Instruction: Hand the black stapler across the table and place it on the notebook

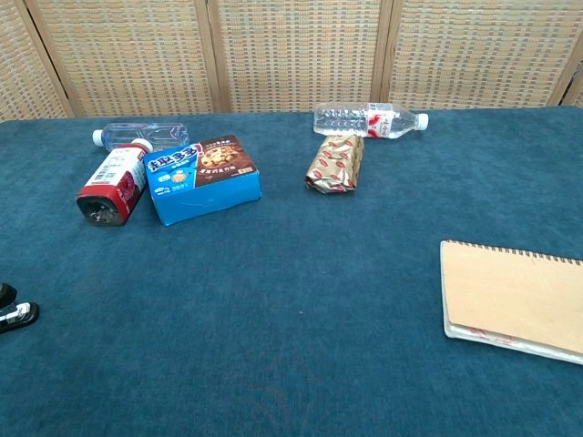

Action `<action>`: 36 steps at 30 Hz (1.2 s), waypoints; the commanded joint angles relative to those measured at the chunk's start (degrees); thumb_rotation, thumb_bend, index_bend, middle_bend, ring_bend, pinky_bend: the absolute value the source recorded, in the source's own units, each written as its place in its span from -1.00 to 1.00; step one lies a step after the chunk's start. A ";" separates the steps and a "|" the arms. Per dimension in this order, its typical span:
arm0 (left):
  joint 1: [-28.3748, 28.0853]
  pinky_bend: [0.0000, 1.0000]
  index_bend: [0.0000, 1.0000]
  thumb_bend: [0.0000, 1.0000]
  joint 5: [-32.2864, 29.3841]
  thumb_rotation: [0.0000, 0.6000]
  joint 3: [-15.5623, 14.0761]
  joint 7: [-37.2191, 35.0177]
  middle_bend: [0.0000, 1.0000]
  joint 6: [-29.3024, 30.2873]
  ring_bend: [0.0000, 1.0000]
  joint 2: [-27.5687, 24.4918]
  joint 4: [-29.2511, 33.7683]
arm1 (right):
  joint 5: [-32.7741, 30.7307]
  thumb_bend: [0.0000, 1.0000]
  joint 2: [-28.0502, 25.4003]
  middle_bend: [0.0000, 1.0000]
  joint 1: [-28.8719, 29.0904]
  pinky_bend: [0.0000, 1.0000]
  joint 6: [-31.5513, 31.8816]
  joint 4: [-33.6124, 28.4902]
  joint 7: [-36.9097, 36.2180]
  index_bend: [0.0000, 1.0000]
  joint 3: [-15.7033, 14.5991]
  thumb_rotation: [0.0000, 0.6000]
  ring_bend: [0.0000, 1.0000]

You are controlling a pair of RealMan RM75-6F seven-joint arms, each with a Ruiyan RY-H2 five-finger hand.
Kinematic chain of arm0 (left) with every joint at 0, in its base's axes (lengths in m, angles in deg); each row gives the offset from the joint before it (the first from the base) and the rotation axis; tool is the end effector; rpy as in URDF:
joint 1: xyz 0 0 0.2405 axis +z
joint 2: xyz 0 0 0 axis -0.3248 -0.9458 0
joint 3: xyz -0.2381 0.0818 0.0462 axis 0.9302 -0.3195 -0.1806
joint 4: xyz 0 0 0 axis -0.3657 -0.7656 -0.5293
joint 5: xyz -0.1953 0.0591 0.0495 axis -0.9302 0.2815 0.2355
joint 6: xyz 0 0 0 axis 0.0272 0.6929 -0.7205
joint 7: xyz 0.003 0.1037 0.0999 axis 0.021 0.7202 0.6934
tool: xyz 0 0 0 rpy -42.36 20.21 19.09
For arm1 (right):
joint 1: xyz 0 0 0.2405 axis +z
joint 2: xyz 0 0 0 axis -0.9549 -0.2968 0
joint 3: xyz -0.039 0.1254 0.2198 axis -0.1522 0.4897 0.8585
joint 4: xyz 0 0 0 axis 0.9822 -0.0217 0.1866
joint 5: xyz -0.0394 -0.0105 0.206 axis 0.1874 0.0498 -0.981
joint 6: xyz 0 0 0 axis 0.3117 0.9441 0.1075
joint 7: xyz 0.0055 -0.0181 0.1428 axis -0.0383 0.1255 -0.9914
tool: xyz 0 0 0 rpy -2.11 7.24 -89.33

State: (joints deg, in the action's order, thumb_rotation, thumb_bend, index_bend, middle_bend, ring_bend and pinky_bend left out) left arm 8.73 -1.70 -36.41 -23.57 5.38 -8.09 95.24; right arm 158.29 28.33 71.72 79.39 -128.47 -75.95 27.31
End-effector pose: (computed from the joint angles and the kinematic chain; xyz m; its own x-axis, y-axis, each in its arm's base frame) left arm -0.3165 0.1788 0.0851 0.3740 0.2714 0.8868 0.9220 -0.0055 -0.3872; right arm -0.3075 -0.1584 0.2055 0.3376 0.1548 0.9285 -0.9413 0.0598 0.3323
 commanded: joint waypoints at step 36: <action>-1.62 0.14 0.24 -0.17 -0.09 1.00 7.51 -7.68 0.14 0.42 -0.07 14.34 -14.23 | -2.24 -0.88 -0.08 -1.00 0.63 -1.00 -2.17 0.81 -2.06 -1.00 0.77 1.00 -1.00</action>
State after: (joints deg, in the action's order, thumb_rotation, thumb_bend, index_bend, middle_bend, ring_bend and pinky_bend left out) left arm 8.55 -2.73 -29.75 -31.60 6.59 7.31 79.21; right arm 156.05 28.26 72.35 77.23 -127.66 -78.00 28.08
